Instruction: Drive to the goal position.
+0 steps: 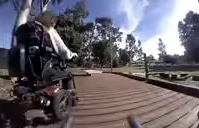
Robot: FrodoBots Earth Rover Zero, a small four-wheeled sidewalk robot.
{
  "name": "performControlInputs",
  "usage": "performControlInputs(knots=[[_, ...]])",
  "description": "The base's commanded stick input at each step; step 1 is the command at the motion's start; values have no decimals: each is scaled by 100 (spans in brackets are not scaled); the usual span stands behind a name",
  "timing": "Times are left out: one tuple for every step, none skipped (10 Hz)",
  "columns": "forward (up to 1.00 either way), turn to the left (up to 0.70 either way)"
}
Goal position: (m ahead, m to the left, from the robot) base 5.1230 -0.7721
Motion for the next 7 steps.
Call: performControlInputs(knots=[[100,-40],[100,-40],[100,-32],[100,-16],[100,0],[100,0],[100,0]])
